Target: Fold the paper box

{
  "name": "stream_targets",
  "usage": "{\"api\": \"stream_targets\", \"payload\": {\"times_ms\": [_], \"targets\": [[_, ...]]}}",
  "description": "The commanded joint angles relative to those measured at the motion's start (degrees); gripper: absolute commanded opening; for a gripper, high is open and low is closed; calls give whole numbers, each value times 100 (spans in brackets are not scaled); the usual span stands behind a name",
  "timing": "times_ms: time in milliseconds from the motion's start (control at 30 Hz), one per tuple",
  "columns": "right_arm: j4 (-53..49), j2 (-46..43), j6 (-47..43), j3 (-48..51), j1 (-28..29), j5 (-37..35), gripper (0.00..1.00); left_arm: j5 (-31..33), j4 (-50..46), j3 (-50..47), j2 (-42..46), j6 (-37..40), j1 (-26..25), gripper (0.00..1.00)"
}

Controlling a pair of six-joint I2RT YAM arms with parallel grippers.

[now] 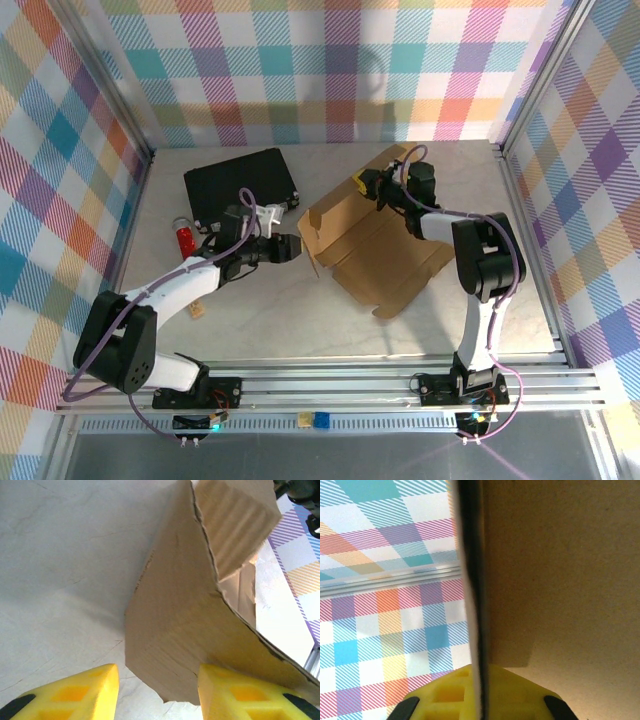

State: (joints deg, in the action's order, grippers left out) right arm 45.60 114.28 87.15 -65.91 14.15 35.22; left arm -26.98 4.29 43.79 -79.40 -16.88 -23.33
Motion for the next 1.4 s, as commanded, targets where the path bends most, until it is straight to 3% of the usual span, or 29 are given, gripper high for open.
{"api": "stream_targets", "payload": {"times_ms": [0,1067,1367], "targets": [[150,121,135,-227,-41,114,0,-10,298,36,-4,192,-146,46],[274,216,258,-217,-35,182,0,946,426,832,-917,247,-935,48],[269,266,328,-289,-35,152,0,1299,811,720,-893,155,-1121,57]]}}
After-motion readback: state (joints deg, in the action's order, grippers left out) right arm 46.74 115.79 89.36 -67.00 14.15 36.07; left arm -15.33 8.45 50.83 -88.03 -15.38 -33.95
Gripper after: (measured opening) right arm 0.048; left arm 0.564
